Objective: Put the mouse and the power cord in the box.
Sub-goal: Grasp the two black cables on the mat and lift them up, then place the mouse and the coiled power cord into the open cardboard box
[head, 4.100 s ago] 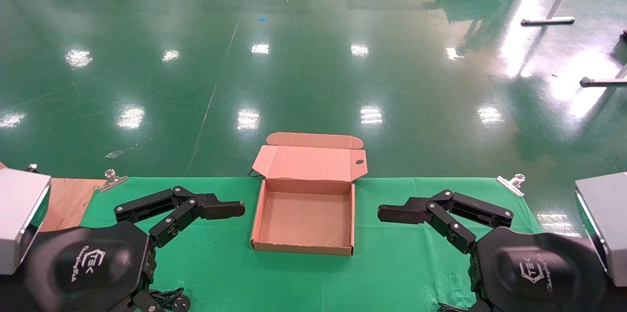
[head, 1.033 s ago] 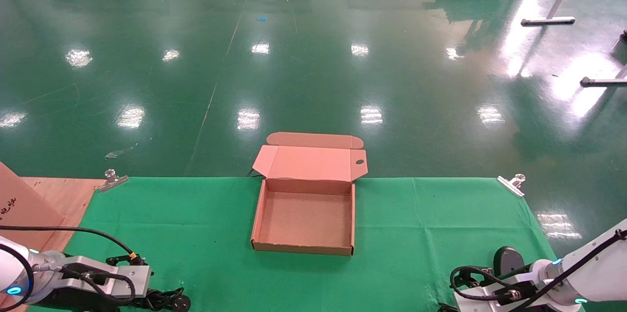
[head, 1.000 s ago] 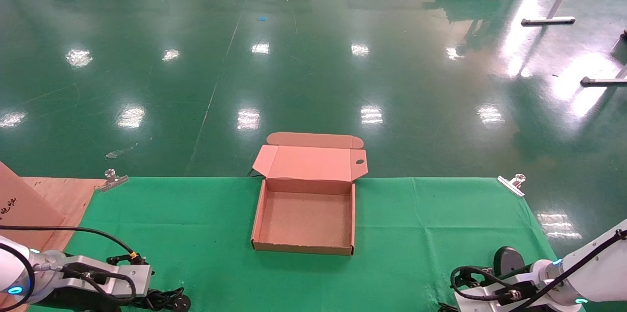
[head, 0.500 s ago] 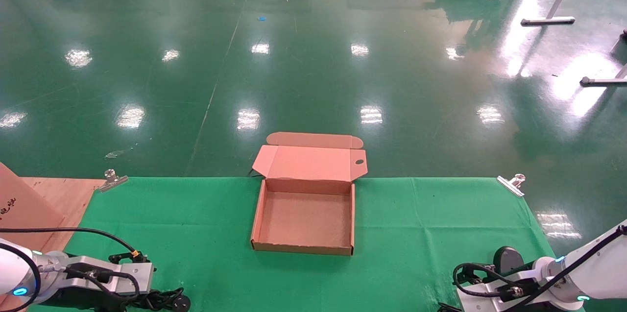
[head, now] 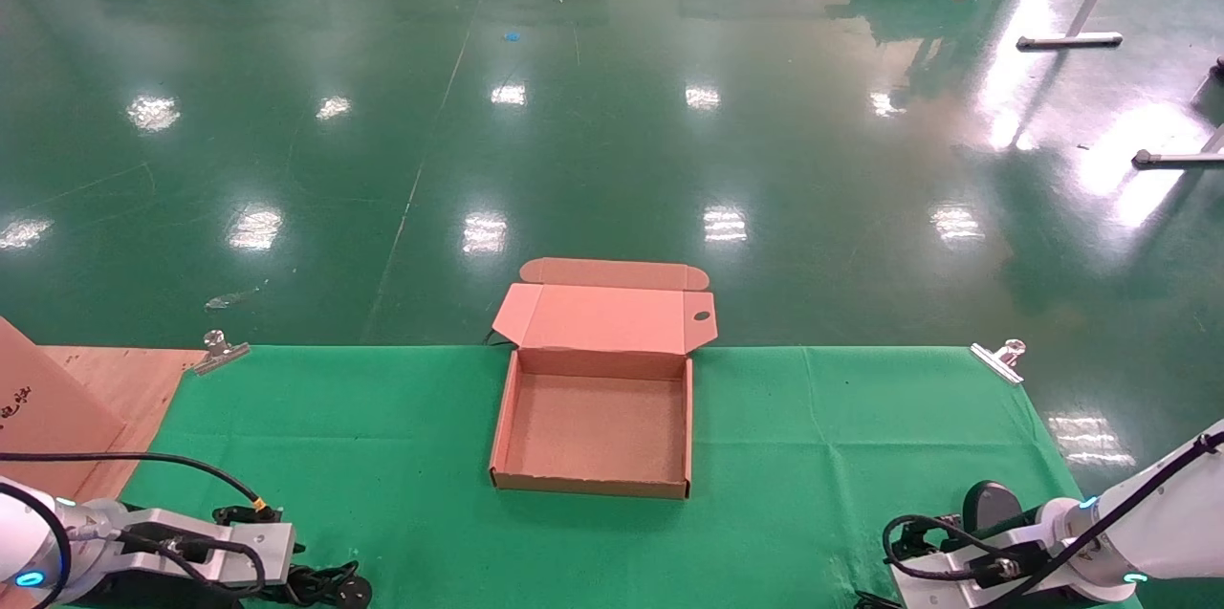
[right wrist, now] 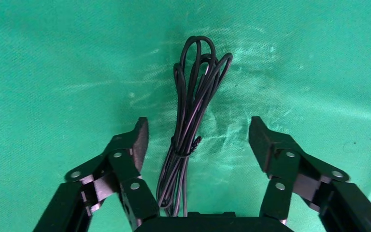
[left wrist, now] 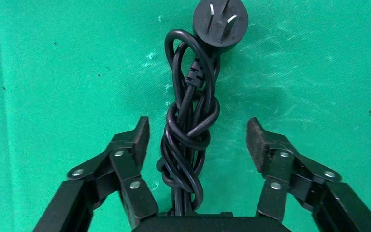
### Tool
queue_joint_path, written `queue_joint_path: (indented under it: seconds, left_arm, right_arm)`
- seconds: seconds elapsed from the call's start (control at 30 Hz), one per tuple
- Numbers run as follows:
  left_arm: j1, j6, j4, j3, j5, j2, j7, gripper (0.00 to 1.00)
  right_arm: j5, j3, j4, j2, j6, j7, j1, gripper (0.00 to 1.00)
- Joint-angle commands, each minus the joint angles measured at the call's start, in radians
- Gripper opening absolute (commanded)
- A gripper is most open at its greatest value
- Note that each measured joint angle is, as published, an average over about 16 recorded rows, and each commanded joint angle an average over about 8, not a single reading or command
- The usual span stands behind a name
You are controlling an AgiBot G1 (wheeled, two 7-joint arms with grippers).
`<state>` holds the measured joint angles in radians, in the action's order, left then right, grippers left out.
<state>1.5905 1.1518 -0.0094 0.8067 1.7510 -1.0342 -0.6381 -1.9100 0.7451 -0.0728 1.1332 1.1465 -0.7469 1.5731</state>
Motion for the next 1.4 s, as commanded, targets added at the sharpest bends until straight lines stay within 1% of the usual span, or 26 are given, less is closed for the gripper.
queue_joint_path:
  seconds: [0.03, 0.47, 0.93, 1.07, 1.17, 1.4]
  left_arm:
    - [0.000, 0.000, 0.003, 0.000, 0.000, 0.000, 0.000, 0.00]
    - [-0.004, 0.003, 0.007, -0.004, -0.006, 0.001, -0.005, 0.00]
    - [0.006, 0.045, 0.009, -0.003, -0.005, 0.017, -0.011, 0.00]
    - [0.047, 0.083, -0.001, -0.002, -0.003, 0.035, -0.017, 0.00]
    - [0.097, 0.126, -0.017, -0.001, -0.001, 0.049, -0.024, 0.00]
    - [0.242, 0.238, -0.077, 0.000, 0.001, 0.057, -0.029, 0.00]
  right_arm:
    - [0.000, 0.000, 0.007, 0.002, -0.001, -0.004, 0.002, 0.00]
    - [0.005, -0.003, 0.036, 0.000, 0.001, -0.018, 0.018, 0.00]
    - [0.013, -0.009, 0.053, -0.009, 0.039, -0.028, 0.033, 0.00]
    - [0.043, -0.029, 0.047, -0.027, 0.080, -0.039, 0.063, 0.00]
    - [0.076, -0.052, 0.035, -0.047, 0.132, -0.049, 0.104, 0.00]
    - [0.135, -0.092, -0.009, -0.069, 0.274, -0.032, 0.243, 0.00]
